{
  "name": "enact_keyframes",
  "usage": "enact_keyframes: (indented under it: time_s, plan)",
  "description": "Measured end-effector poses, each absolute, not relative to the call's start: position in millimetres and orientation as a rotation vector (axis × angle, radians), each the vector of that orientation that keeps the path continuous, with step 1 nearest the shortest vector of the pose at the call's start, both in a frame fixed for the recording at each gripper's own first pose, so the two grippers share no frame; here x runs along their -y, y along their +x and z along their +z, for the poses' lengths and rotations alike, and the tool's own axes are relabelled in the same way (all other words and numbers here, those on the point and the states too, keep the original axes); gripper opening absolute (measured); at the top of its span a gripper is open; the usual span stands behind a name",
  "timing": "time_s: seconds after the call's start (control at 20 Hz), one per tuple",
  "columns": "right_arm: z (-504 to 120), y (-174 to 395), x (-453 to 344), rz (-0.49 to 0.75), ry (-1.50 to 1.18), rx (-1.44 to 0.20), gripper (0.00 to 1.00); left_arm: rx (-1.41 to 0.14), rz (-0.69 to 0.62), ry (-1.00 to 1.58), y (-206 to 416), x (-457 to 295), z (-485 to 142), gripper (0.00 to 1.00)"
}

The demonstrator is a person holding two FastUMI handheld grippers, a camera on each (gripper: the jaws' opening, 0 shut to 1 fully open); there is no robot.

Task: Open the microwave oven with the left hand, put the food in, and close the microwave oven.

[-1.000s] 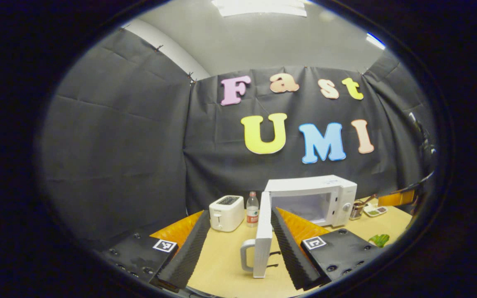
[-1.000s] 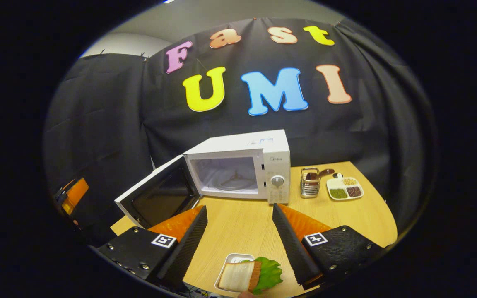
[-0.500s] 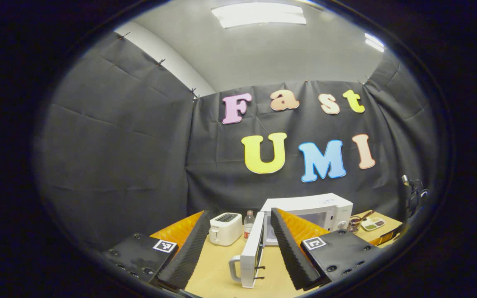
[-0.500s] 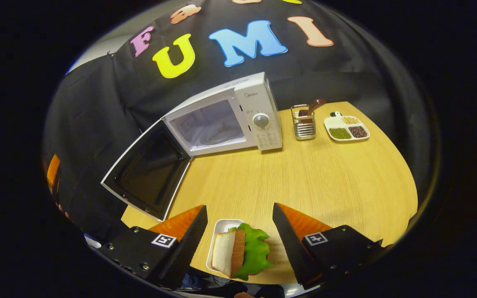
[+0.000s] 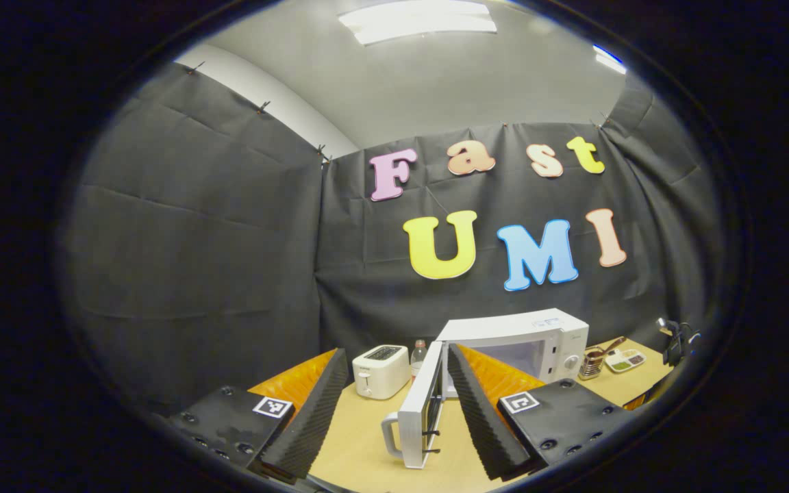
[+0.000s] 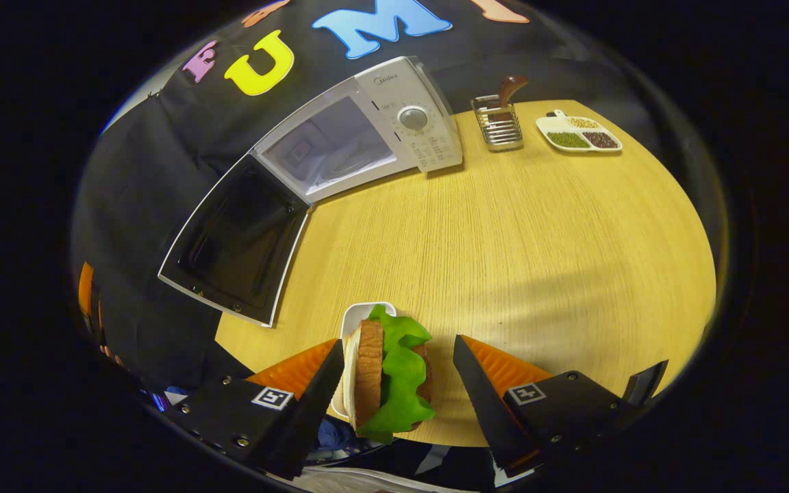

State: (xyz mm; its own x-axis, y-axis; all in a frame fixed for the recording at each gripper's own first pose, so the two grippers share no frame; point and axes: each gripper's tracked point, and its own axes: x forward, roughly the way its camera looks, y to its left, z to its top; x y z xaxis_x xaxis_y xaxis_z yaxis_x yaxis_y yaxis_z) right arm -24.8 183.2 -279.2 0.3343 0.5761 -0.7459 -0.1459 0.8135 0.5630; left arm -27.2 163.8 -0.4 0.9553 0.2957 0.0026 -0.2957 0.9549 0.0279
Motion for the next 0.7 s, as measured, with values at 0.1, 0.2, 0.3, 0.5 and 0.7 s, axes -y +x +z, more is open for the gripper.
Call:
enact_keyframes:
  time_s: [0.1, 0.2, 0.3, 0.5, 0.7]
  plan:
    - [-288.5, -33.3, -188.5, 0.494, 0.481, -1.184, 0.96, -0.013, 0.304, 0.011, -28.7, -160.7, -3.3, 0.96]
    - [-290.0, -38.8, -191.2, 0.502, 0.543, -1.215, 0.95, -0.023, 0.313, 0.0, -29.3, -160.3, -7.3, 0.96]
    - [-293.4, -44.4, -192.5, 0.516, 0.564, -1.247, 0.88, -0.022, 0.32, 0.0, -29.0, -159.5, -5.2, 0.96]
    - [-279.7, -41.2, -200.0, 0.557, 0.655, -1.257, 0.57, -0.018, 0.322, 0.025, -28.2, -156.0, -0.7, 0.93]
    - [-277.7, -41.5, -202.2, 0.591, 0.577, -1.216, 0.38, -0.006, 0.324, 0.041, -31.9, -154.3, 4.6, 0.94]
